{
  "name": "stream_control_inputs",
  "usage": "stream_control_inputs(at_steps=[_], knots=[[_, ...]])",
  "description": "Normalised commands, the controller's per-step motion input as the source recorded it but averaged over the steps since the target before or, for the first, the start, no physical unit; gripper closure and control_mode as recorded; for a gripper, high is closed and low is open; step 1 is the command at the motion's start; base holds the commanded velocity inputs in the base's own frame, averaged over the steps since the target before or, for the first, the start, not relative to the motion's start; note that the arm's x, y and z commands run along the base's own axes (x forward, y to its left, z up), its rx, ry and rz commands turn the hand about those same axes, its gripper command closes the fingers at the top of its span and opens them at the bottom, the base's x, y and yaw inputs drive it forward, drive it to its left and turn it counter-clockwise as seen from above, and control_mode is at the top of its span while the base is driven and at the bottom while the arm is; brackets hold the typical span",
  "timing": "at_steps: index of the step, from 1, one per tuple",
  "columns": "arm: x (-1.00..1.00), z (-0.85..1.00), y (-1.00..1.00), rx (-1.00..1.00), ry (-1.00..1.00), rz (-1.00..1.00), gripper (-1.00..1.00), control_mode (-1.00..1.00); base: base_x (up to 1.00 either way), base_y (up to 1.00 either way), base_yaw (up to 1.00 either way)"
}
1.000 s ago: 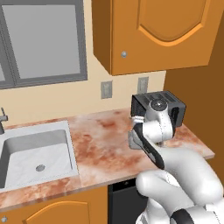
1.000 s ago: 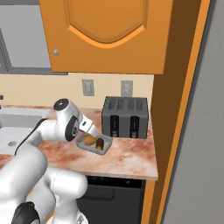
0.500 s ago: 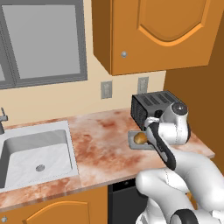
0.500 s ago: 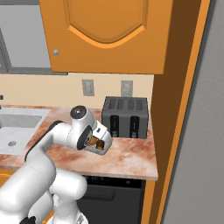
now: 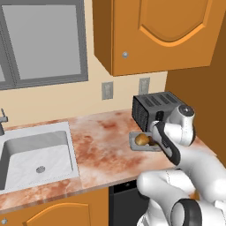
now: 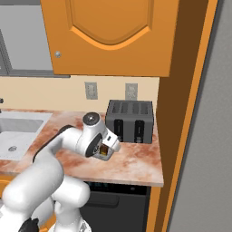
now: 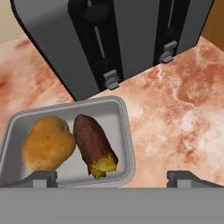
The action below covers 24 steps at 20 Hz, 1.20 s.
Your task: Take the potato and sweet potato out of the freezer and place them in the tupperware container on the counter. Then put the tupperware containing the vegetables back in the freezer.
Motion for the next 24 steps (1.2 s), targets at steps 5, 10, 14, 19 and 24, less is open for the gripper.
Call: stream_control_inputs(at_steps=[5,10,14,19,24], knots=[[0.04,-0.24,-0.15,0.04,0.08,0.03,-1.0,-1.0,0.0,0.0,0.0],[0.26,-0.22,-0.09,0.02,0.07,0.02,-1.0,-1.0,0.0,0.0,0.0],[0.23,-0.17,-0.05,0.01,0.02,0.01,-1.0,-1.0,0.0,0.0,0.0],[0.16,-0.13,0.0,0.0,0.02,0.0,-1.0,-1.0,0.0,0.0,0.0],[0.06,-0.13,0.0,0.0,0.01,0.0,-1.0,-1.0,0.0,0.0,0.0]])
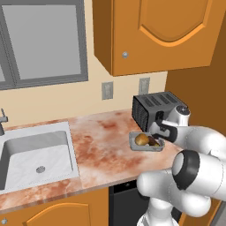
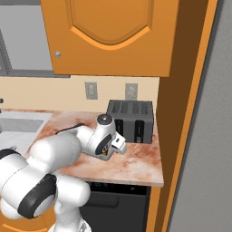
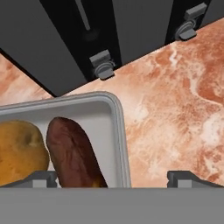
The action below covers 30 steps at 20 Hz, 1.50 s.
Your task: Take the potato and sweet potato out of the freezer and place them in the tupperware container on the counter. Then put the tupperware containing the vegetables back in the freezer.
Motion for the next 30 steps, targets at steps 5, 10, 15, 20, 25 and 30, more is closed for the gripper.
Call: stream_control_inputs(at_steps=[5,10,15,20,25,30], knots=[[0.09,-0.07,0.0,0.0,0.0,0.0,-1.0,-1.0,0.0,0.0,0.0],[0.12,-0.14,0.0,0.0,0.0,0.0,-1.0,-1.0,0.0,0.0,0.0],[0.15,-0.21,0.0,0.0,0.0,0.0,-1.0,-1.0,0.0,0.0,0.0],[0.09,-0.2,0.0,0.01,0.0,0.0,-1.0,-1.0,0.0,0.0,0.0],[0.04,-0.21,0.0,0.0,0.0,0.0,-1.0,-1.0,0.0,0.0,0.0],[0.14,-0.23,0.0,0.01,0.02,0.0,-1.0,-1.0,0.0,0.0,0.0]])
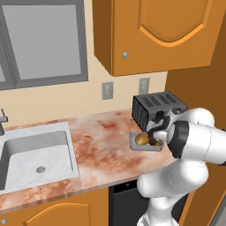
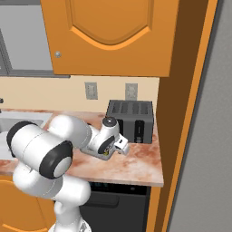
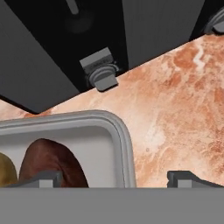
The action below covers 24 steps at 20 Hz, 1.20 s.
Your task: Take the potato and sweet potato out of the freezer and place them in the tupperware container on the counter. Then put the tupperware containing the vegetables back in the freezer.
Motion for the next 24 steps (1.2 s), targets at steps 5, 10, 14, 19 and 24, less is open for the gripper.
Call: stream_control_inputs(at_steps=[5,10,14,19,24], knots=[[0.03,-0.14,0.0,0.03,0.0,0.0,1.0,-1.0,0.0,0.0,0.0],[0.0,-0.37,0.0,0.04,0.0,-0.01,1.0,-1.0,0.0,0.0,0.0],[-0.18,-0.43,0.11,0.03,0.0,-0.02,1.0,-1.0,0.0,0.0,0.0],[-0.6,-0.12,0.16,0.01,-0.03,-0.06,1.0,-1.0,0.0,0.0,0.0],[-0.73,-0.18,0.23,0.0,-0.02,-0.09,1.0,-1.0,0.0,0.0,0.0]])
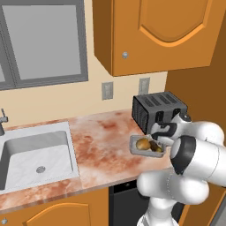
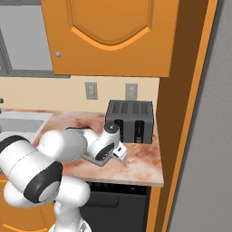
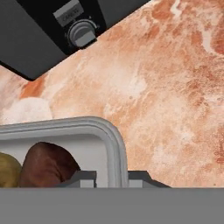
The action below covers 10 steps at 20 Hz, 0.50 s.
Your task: Take the potato and sweet potato out of the freezer and place them in the tupperware container on the counter. Then put the tupperware containing the vegetables back in the freezer.
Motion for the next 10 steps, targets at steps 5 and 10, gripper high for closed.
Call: stream_control_inputs(at_steps=[5,10], knots=[[-0.37,-0.12,0.2,0.0,0.0,-0.08,1.0,-1.0,0.0,0.0,0.0],[-0.24,0.06,0.17,0.0,0.03,-0.08,1.0,-1.0,0.0,0.0,0.0]])
